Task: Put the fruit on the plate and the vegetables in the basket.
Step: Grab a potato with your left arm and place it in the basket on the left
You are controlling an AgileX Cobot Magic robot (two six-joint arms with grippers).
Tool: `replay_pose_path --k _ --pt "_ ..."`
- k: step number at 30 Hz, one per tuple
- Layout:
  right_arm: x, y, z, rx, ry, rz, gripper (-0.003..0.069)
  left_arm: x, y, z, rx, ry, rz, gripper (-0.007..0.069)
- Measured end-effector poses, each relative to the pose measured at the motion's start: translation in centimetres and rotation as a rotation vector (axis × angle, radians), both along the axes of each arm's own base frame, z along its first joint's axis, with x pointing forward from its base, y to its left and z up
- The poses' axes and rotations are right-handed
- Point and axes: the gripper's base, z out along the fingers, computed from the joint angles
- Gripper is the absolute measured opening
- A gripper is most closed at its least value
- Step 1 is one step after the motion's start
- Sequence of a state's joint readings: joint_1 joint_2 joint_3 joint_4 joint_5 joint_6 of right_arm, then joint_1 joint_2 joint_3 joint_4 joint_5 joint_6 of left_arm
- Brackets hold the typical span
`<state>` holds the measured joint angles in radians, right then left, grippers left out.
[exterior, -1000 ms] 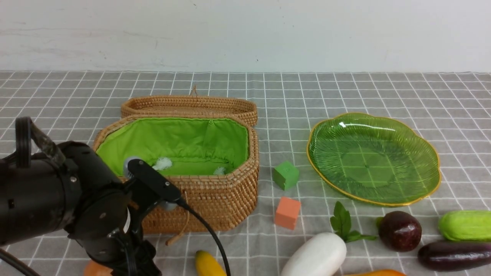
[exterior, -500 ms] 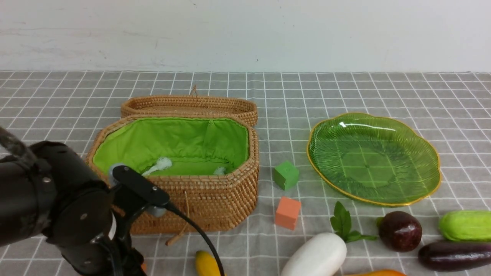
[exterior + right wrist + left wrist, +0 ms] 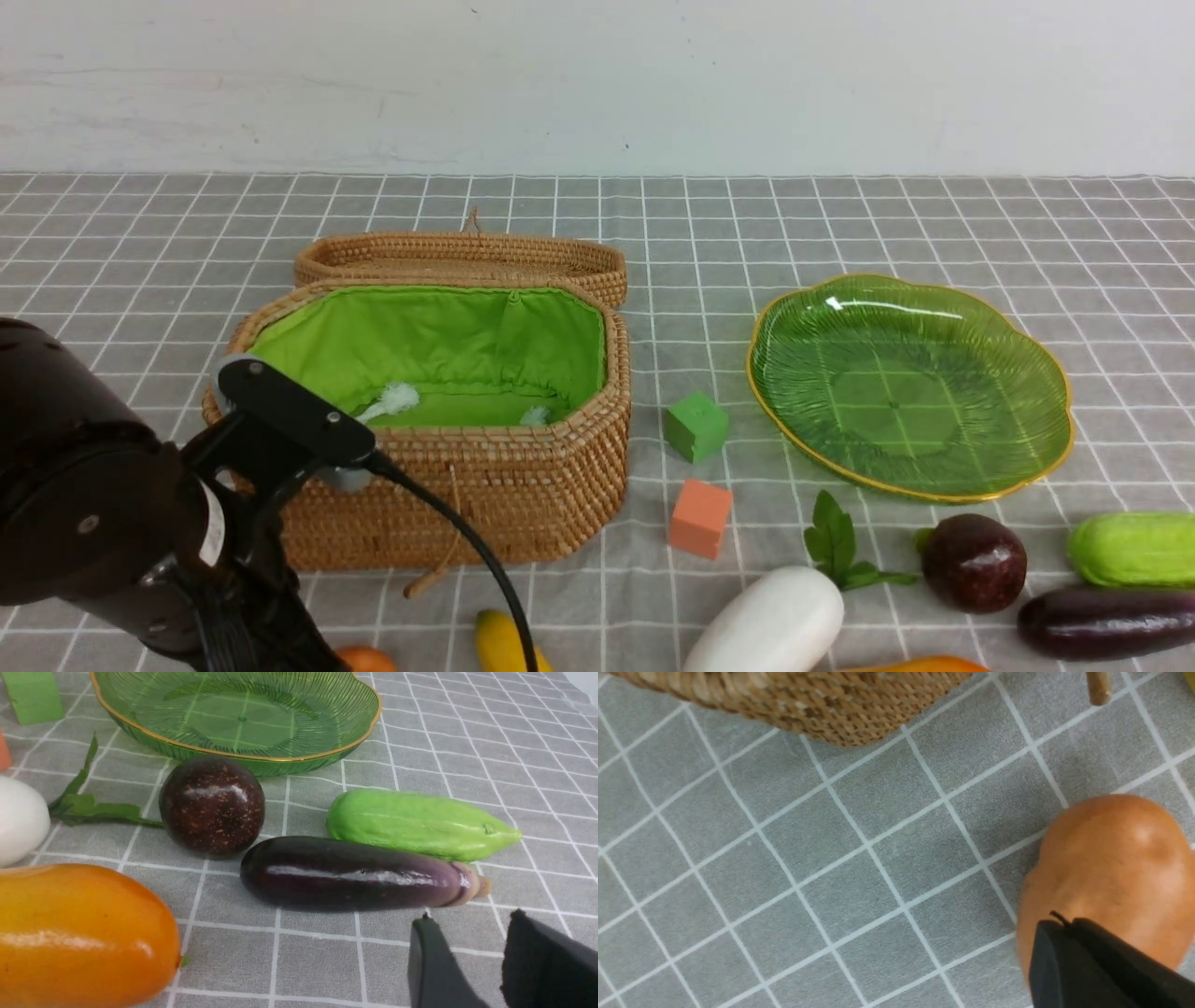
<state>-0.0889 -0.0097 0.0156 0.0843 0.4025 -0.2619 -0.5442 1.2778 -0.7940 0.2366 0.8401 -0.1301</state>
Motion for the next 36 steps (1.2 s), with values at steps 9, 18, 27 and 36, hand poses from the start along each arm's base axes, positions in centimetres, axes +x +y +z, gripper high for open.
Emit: replay_pose_path --k 9,18,27,36 --pt "0.0 0.0 0.0 0.0 0.0 0.0 0.0241 -0.5 -0.7 -0.1 -0.072 0.05 -0.054 0.0524" --pt "0.0 0.0 0.0 0.0 0.0 0.0 0.0241 1.0 -1.8 -2.3 -0.069 0.069 -0.067 0.0664" --pt "0.0 0.0 0.0 0.0 0.0 0.0 0.0241 2.1 -2.5 -9.0 0.053 0.306 -0.017 0.0574" --pt "0.0 0.0 0.0 -0.001 0.0 0.0 0.0241 2.0 -2.4 -8.4 0.051 0.296 -0.017 0.0536"
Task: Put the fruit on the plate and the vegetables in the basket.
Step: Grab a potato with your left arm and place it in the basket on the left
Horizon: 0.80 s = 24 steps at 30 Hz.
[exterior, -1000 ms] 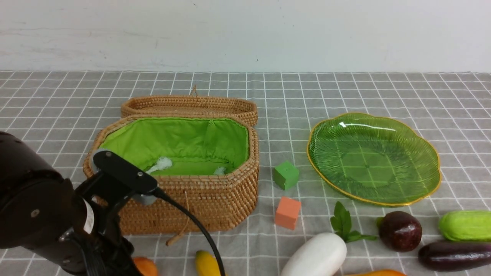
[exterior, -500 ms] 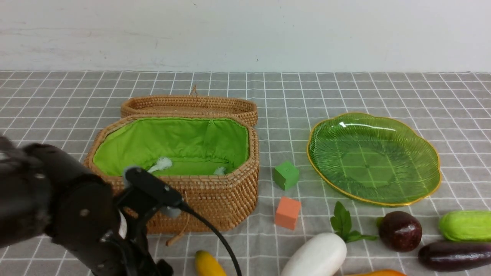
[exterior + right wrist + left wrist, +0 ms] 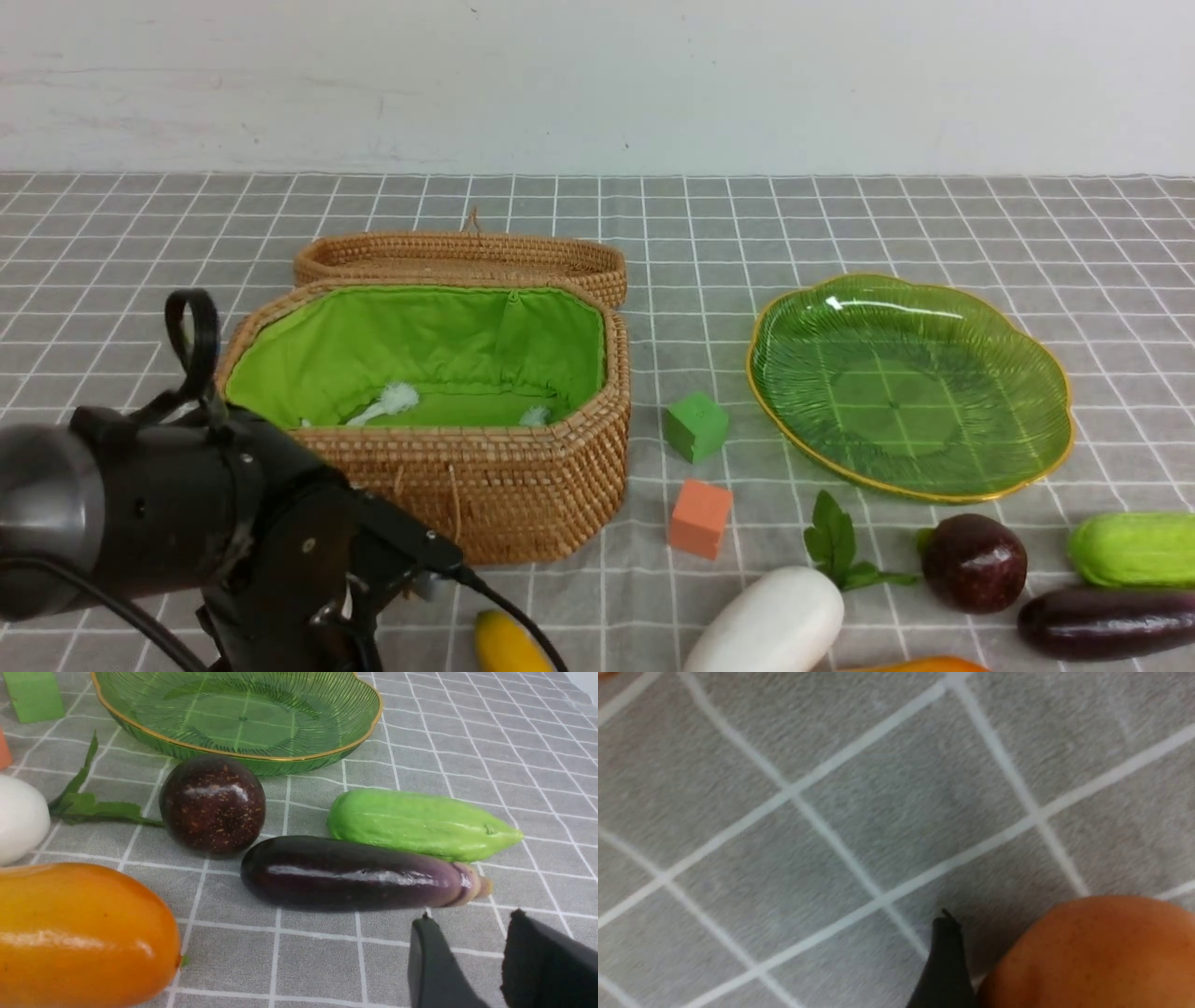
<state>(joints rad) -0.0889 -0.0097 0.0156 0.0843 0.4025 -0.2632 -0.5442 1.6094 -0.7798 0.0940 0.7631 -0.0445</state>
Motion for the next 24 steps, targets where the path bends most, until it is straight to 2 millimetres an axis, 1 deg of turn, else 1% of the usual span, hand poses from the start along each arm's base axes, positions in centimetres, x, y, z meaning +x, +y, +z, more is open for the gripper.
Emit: replay_pose_path --k 1,4,6,7,8,9,10,11,12,14,16,19,22,23,24 --pt "0.0 0.0 0.0 0.0 0.0 0.0 0.0241 0.0 0.0 0.1 0.0 -0.001 0.0 0.0536" --pt "0.0 0.0 0.0 0.0 0.0 0.0 0.0241 -0.4 0.3 1.2 -0.011 -0.027 -0.001 0.0536" --pt "0.0 0.0 0.0 0.0 0.0 0.0 0.0241 -0.9 0.6 2.7 -0.025 -0.06 -0.002 0.0536" --pt "0.0 0.0 0.0 0.0 0.0 0.0 0.0241 -0.9 0.6 2.8 -0.028 -0.065 -0.002 0.0536" --pt "0.0 0.0 0.0 0.0 0.0 0.0 0.0241 -1.1 0.8 3.4 -0.026 -0.073 -0.004 0.0536" --pt "0.0 0.0 0.0 0.0 0.0 0.0 0.0241 -1.6 1.2 4.4 -0.029 -0.094 -0.006 0.0536" --pt "0.0 0.0 0.0 0.0 0.0 0.0 0.0241 -1.7 1.3 4.7 -0.034 -0.104 -0.006 0.0536" --pt "0.0 0.0 0.0 0.0 0.0 0.0 0.0241 -2.5 1.9 6.4 -0.048 -0.148 -0.007 0.0536" --pt "0.0 0.0 0.0 0.0 0.0 0.0 0.0241 -2.6 1.9 6.6 -0.049 -0.152 -0.008 0.0536" --pt "0.0 0.0 0.0 0.0 0.0 0.0 0.0241 -3.5 2.6 9.4 -0.092 -0.254 -0.011 0.0536" --pt "0.0 0.0 0.0 0.0 0.0 0.0 0.0241 -3.9 3.0 11.7 -0.136 -0.36 -0.016 0.0536" --pt "0.0 0.0 0.0 0.0 0.0 0.0 0.0241 -4.1 3.3 14.4 -0.205 -0.533 -0.037 0.0536" --pt "0.0 0.0 0.0 0.0 0.0 0.0 0.0241 -3.7 3.1 16.4 -0.295 -0.724 -0.049 0.0536" --pt "0.0 0.0 0.0 0.0 0.0 0.0 0.0241 -3.7 3.1 16.5 -0.295 -0.724 -0.049 0.0536" --pt "0.0 0.0 0.0 0.0 0.0 0.0 0.0241 -3.0 2.6 17.3 -0.384 -0.823 -0.01 0.0536"
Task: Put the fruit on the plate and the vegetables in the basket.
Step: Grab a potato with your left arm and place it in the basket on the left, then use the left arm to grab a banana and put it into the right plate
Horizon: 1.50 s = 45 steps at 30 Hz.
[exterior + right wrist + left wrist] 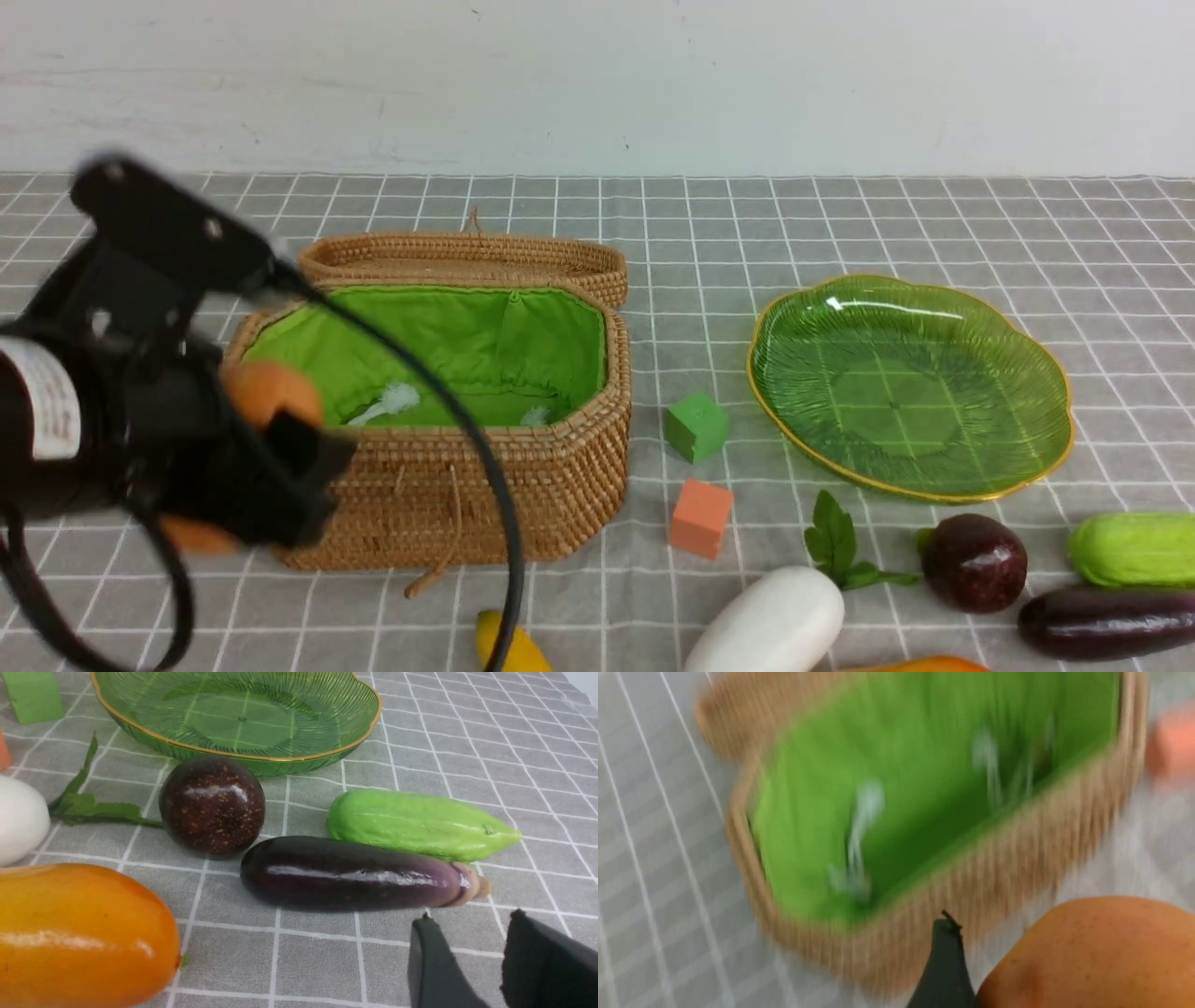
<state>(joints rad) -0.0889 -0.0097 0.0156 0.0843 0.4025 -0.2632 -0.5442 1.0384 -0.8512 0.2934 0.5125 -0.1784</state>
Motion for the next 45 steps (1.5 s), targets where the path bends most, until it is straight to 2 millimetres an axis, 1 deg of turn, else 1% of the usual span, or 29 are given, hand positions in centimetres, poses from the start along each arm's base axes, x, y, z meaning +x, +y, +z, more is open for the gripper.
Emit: replay_pose_path --k 2,4,5,6,7,9,10,11,13,16,19,21,22,23,28,30,31,32,33,34,35,36,37,39,40,41,42,43,45 --pt "0.0 0.0 0.0 0.0 0.0 0.0 0.0241 1.5 -0.8 0.5 -0.139 -0.075 0.037 0.0536" --pt "0.0 0.0 0.0 0.0 0.0 0.0 0.0241 3.6 -1.4 0.1 -0.21 -0.083 0.084 0.0536" --pt "0.0 0.0 0.0 0.0 0.0 0.0 0.0241 5.2 -1.4 0.0 -0.248 -0.082 0.126 0.0536" --pt "0.0 0.0 0.0 0.0 0.0 0.0 0.0241 5.7 -1.5 -0.2 -0.25 -0.074 0.135 0.0536" --pt "0.0 0.0 0.0 0.0 0.0 0.0 0.0241 7.9 -1.5 -1.0 -0.275 -0.046 0.196 0.0536" --pt "0.0 0.0 0.0 0.0 0.0 0.0 0.0241 10.7 -1.3 -2.4 -0.293 0.001 0.275 0.0536" --pt "0.0 0.0 0.0 0.0 0.0 0.0 0.0241 11.1 -1.4 -2.9 -0.289 0.015 0.283 0.0536" --pt "0.0 0.0 0.0 0.0 0.0 0.0 0.0241 12.6 -1.5 -3.8 -0.294 0.037 0.314 0.0536" --pt "0.0 0.0 0.0 0.0 0.0 0.0 0.0241 14.2 -1.8 -5.1 -0.274 0.062 0.327 0.0536" --pt "0.0 0.0 0.0 0.0 0.0 0.0 0.0241 15.1 -2.9 -6.0 -0.252 0.059 0.284 0.0536" --pt "0.0 0.0 0.0 0.0 0.0 0.0 0.0241 15.1 -3.3 -6.0 -0.254 0.057 0.268 0.055" --pt "0.0 0.0 0.0 0.0 0.0 0.0 0.0241 15.0 -3.6 -5.8 -0.261 0.05 0.259 0.0626" --pt "0.0 0.0 0.0 0.0 0.0 0.0 0.0241 15.0 -3.6 -5.8 -0.261 0.05 0.259 0.0631" --pt "0.0 0.0 0.0 0.0 0.0 0.0 0.0241 15.0 -3.5 -5.9 -0.26 0.054 0.265 0.066" --pt "0.0 0.0 0.0 0.0 0.0 0.0 0.0241 15.0 -3.3 -6.0 -0.242 0.069 0.284 0.0666" --pt "0.0 0.0 0.0 0.001 0.0 0.0 0.0241 14.9 -3.2 -5.9 -0.24 0.068 0.289 0.0654" --pt "0.0 0.0 0.0 0.001 0.0 0.0 0.0241 14.7 -3.1 -5.7 -0.236 0.068 0.298 0.0633" --pt "0.0 0.0 0.0 0.001 0.0 0.0 0.0241 14.7 -3.1 -5.6 -0.237 0.067 0.298 0.0633" --pt "0.0 0.0 0.0 0.001 0.0 0.0 0.0241 14.2 -2.7 -4.7 -0.24 0.064 0.322 0.0594" --pt "0.0 0.0 0.0 0.001 0.0 0.0 0.0241 13.9 -2.4 -4.4 -0.239 0.067 0.337 0.057" --pt "0.0 0.0 0.0 0.001 0.0 0.0 0.0241 13.2 -1.9 -3.4 -0.241 0.061 0.363 0.0533" --pt "0.0 0.0 0.0 0.001 0.0 0.0 0.0241 12.7 -1.6 -2.8 -0.241 0.062 0.384 0.0503" --pt "0.0 0.0 0.0 0.001 0.0 0.0 0.0241 12.6 -1.5 -2.6 -0.241 0.063 0.39 0.0496" --pt "0.0 0.0 0.0 0.001 0.0 0.0 0.0241 10.7 0.0 -0.9 -0.222 0.088 0.479 0.0377" --pt "0.0 0.0 0.0 0.001 0.0 0.0 0.0241 10.5 0.2 -0.7 -0.223 0.086 0.486 0.0368" --pt "0.0 0.0 0.0 0.001 0.0 0.0 0.0241 9.8 0.6 -0.3 -0.211 0.101 0.514 0.0332" --pt "0.0 0.0 0.0 0.001 0.0 0.0 0.0241 8.6 1.5 0.2 -0.175 0.146 0.571 0.026" --pt "0.0 0.0 0.0 0.001 0.0 0.0 0.0241 7.9 1.9 0.3 -0.145 0.174 0.591 0.0226" --pt "0.0 0.0 0.0 0.001 0.0 0.0 0.0241 6.3 2.8 0.1 -0.057 0.288 0.643 0.0148"
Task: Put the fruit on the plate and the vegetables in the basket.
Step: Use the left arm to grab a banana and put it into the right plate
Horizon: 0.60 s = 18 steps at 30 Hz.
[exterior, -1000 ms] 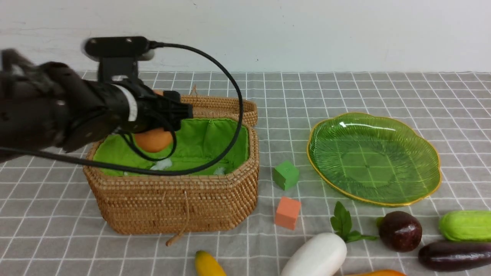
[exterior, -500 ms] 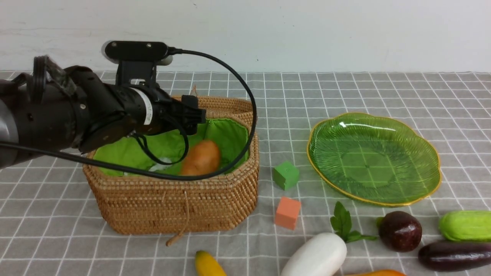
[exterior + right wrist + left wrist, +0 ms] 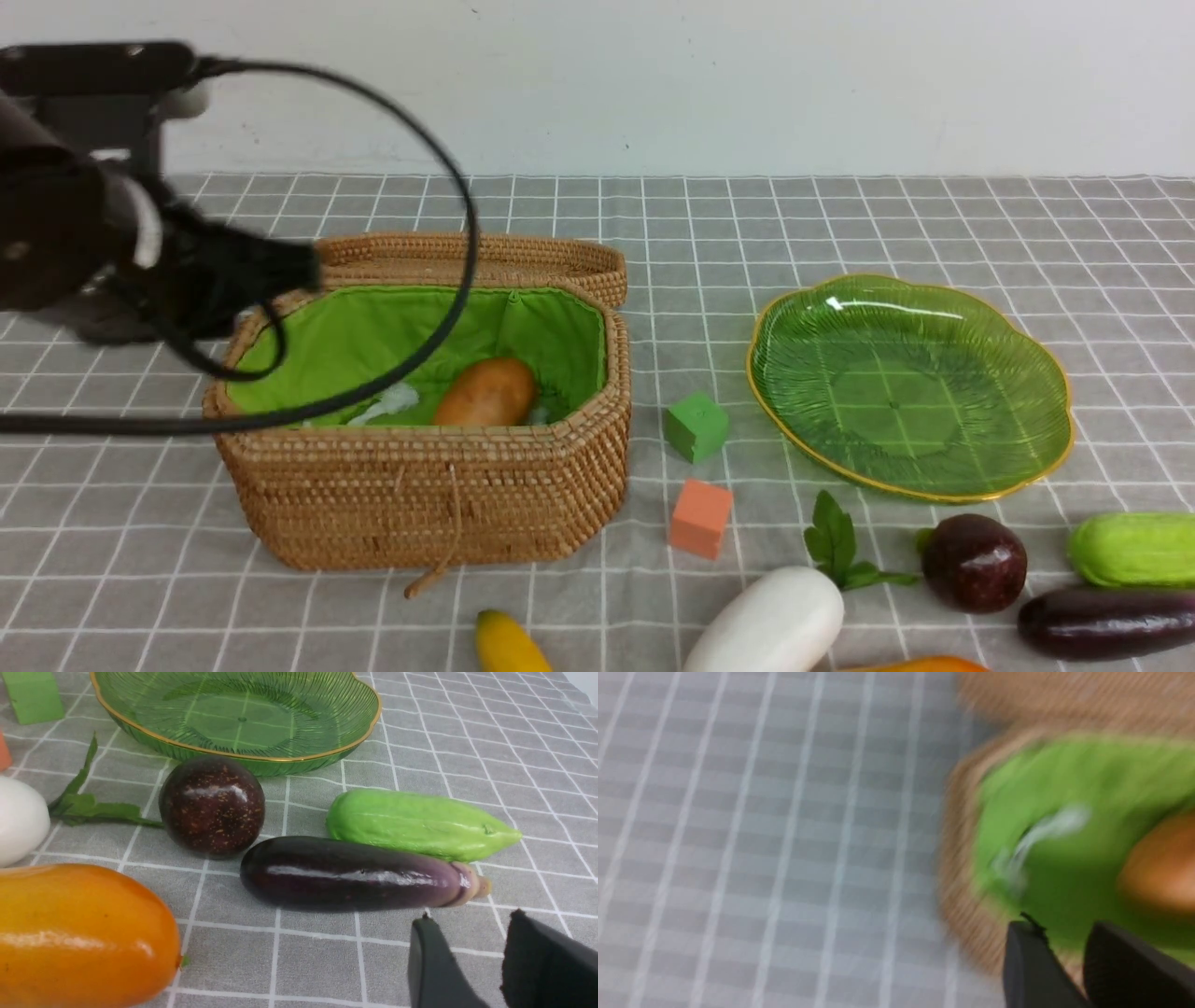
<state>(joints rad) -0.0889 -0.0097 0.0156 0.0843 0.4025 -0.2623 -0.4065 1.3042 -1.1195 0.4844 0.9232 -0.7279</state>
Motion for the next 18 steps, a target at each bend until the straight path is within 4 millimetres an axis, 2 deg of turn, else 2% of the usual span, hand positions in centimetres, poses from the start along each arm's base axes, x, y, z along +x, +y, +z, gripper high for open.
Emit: replay_pose_path --k 1,3,5,9,13,17,18 --pt "0.0 0.0 0.0 0.0 0.0 0.0 0.0241 -0.3 0.1 -0.1 0.009 0.03 0.002 0.0135" --pt "0.0 0.0 0.0 0.0 0.0 0.0 0.0241 -1.7 0.3 -0.9 0.038 0.208 -0.021 0.0081" --pt "0.0 0.0 0.0 0.0 0.0 0.0 0.0241 -2.5 -0.3 -1.4 -0.003 0.316 -0.061 0.0059" --pt "0.0 0.0 0.0 0.0 0.0 0.0 0.0241 -3.0 -1.7 -1.9 -0.127 0.402 -0.136 0.0068" --pt "0.0 0.0 0.0 0.0 0.0 0.0 0.0241 -2.4 -3.5 -3.4 -0.25 0.503 -0.192 0.0182" --pt "0.0 0.0 0.0 0.0 0.0 0.0 0.0241 -2.2 -5.4 -4.7 -0.274 0.558 -0.24 0.0355" --pt "0.0 0.0 0.0 0.0 0.0 0.0 0.0241 -2.4 -6.4 -5.0 -0.264 0.564 -0.275 0.0408"
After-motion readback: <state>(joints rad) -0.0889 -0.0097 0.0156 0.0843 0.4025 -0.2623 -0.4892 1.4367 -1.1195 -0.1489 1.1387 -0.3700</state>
